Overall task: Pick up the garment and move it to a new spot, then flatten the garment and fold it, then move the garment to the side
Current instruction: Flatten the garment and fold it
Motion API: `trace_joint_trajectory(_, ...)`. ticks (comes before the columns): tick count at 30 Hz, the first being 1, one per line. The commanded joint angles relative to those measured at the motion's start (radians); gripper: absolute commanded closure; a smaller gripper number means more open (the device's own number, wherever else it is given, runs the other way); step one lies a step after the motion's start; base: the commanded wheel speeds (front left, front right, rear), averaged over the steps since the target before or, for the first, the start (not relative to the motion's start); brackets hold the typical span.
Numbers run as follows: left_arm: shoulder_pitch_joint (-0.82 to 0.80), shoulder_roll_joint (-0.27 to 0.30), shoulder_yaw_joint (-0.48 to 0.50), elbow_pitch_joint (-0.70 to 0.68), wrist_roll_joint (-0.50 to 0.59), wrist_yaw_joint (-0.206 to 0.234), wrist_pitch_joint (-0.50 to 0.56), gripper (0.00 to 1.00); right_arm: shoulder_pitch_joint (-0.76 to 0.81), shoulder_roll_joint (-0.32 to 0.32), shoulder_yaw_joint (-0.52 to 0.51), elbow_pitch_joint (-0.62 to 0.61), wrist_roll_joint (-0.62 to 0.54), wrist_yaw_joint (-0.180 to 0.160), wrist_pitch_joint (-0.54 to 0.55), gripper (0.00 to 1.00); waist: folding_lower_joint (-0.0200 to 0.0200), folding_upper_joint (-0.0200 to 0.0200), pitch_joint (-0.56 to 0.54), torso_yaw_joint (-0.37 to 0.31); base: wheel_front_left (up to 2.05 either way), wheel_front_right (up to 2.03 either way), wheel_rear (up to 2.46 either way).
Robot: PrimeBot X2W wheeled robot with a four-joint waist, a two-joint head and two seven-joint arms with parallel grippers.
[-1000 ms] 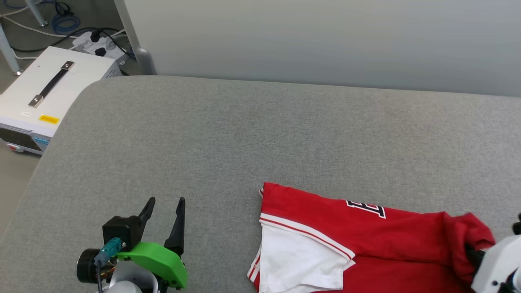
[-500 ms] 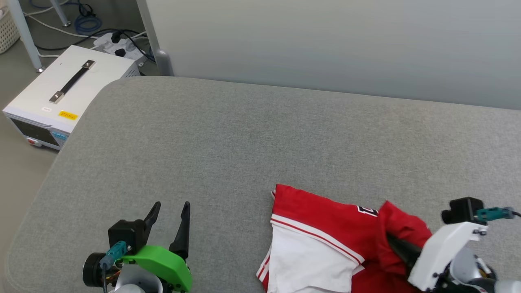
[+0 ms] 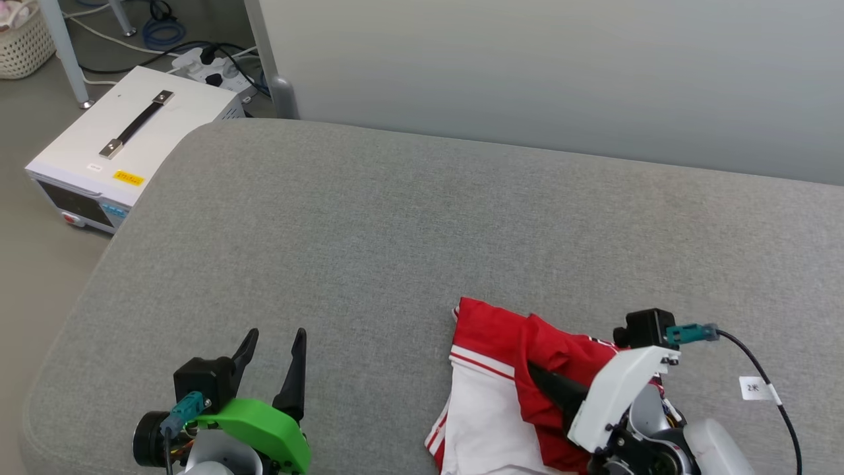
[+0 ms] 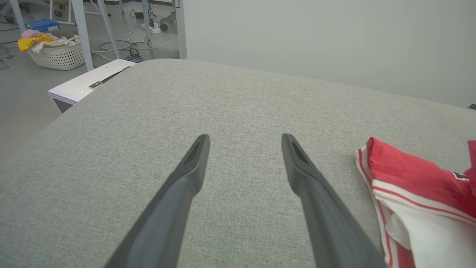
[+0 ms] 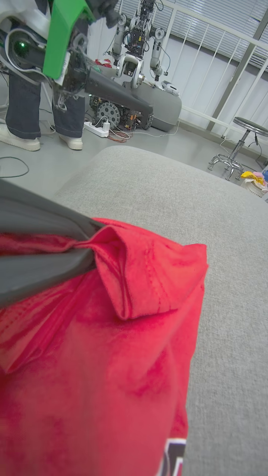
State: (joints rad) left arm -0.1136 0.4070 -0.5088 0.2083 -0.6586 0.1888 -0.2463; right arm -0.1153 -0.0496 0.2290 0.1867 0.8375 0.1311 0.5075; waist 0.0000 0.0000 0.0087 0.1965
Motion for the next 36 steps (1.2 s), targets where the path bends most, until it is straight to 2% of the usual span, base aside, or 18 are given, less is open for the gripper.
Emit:
trace_joint_trajectory(1, 0.0, 0.002, 0.003, -0.001, -0.003, -0.003, -0.006, 0.0, -0.032, -0.001, 0.013, 0.03, 0.008, 0.0, -0.025, 1.0, 0.0, 0.0, 0.005, 0.006, 0.0, 0.0, 0.0)
trace_joint_trajectory(5, -0.003, 0.002, 0.003, 0.0, -0.004, -0.004, -0.006, 0.0, -0.084, -0.001, 0.037, 0.138, 0.015, 0.0, -0.084, 1.0, 0.0, 0.0, 0.015, 0.014, 0.0, 0.0, 0.0)
trace_joint_trajectory(6, -0.003, 0.001, 0.003, 0.001, -0.004, -0.004, -0.006, 0.0, -0.098, -0.001, 0.047, 0.167, 0.013, 0.0, -0.099, 0.96, 0.0, 0.0, 0.016, 0.015, 0.0, 0.0, 0.0)
trace_joint_trajectory(7, -0.003, 0.001, 0.003, 0.001, -0.005, -0.004, -0.007, 0.0, -0.108, -0.001, 0.057, 0.186, 0.015, 0.0, -0.11, 0.41, 0.0, 0.0, 0.017, 0.016, 0.0, 0.0, 0.0)
trace_joint_trajectory(8, -0.003, 0.0, 0.003, 0.002, -0.005, -0.004, -0.007, 0.0, -0.117, -0.001, 0.068, 0.204, 0.019, 0.0, -0.121, 0.0, 0.0, 0.0, 0.018, 0.017, 0.0, 0.0, 0.0)
trace_joint_trajectory(17, 0.0, 0.003, 0.002, 0.01, -0.009, -0.001, -0.006, 0.0, -0.176, -0.001, 0.227, 0.223, 0.147, 0.0, -0.186, 0.0, 0.0, 0.0, 0.002, 0.012, 0.0, 0.0, 0.0)
trace_joint_trajectory(23, 0.002, 0.001, -0.004, -0.001, -0.008, 0.002, -0.006, 0.0, -0.215, -0.001, 0.225, 0.218, 0.148, 0.0, -0.194, 0.0, 0.0, 0.0, -0.01, -0.009, 0.0, 0.0, 0.0)
trace_joint_trajectory(26, 0.002, 0.001, -0.004, -0.01, -0.006, 0.003, -0.007, 0.0, -0.24, -0.001, 0.168, 0.209, 0.082, 0.0, -0.173, 0.0, 0.0, 0.0, -0.01, -0.027, 0.0, 0.0, 0.0)
trace_joint_trajectory(29, -0.002, -0.002, -0.002, -0.02, -0.003, 0.001, -0.008, 0.0, -0.26, -0.001, 0.085, 0.167, -0.046, 0.0, -0.137, 0.0, 0.0, 0.0, -0.009, -0.046, 0.0, 0.0, 0.0)
trace_joint_trajectory(32, -0.007, -0.009, 0.007, -0.036, -0.001, 0.0, -0.011, 0.0, -0.266, -0.005, -0.002, 0.073, -0.194, 0.0, -0.084, 0.0, 0.0, 0.0, -0.004, -0.065, 0.0, 0.0, 0.0)
trace_joint_trajectory(34, -0.012, -0.015, 0.014, -0.047, 0.005, -0.003, -0.012, 0.0, -0.261, -0.05, -0.022, -0.025, -0.315, 0.0, -0.071, 0.0, 0.0, 0.0, 0.002, -0.076, 0.0, 0.0, 0.0)
trace_joint_trajectory(36, -0.016, -0.022, 0.022, -0.055, 0.01, -0.006, -0.013, 0.0, -0.243, -0.107, -0.03, -0.1, -0.39, 0.0, -0.082, 0.0, 0.0, 0.0, 0.007, -0.085, 0.0, 0.0, 0.0)
